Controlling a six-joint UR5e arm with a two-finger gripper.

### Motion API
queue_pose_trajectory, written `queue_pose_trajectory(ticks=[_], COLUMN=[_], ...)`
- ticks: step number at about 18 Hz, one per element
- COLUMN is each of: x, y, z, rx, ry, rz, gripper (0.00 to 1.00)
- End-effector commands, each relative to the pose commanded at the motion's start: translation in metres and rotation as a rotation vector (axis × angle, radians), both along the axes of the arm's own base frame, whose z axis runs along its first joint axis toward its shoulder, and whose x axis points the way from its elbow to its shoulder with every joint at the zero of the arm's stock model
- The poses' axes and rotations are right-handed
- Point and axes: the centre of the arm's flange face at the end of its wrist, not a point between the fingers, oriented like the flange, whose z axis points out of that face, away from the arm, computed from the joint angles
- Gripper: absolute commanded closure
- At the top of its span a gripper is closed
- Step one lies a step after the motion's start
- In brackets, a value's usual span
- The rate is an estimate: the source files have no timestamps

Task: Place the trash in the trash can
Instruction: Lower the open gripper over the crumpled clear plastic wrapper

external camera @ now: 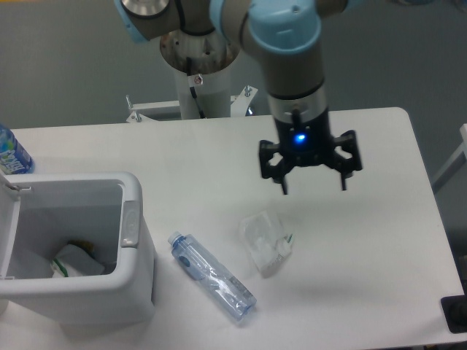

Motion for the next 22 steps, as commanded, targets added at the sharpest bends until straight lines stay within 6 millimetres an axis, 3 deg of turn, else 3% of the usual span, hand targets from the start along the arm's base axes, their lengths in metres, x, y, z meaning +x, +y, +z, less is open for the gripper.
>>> queue_pose_trajectory(ticks=[7,10,17,22], x=[-0.011,-0.010,0.013,0.032], y=[-0.004,-0.004,-0.012,0.011], z=[-0.034,-0.061,-0.126,-0.185], rx=[-0.002,-0.020,-0.036,-0.100], ry=[-0.010,-0.038,-0.103,-0.184], rz=[0.027,0.031,0.074,0.028], gripper=[0.00,0.00,0.00,0.00])
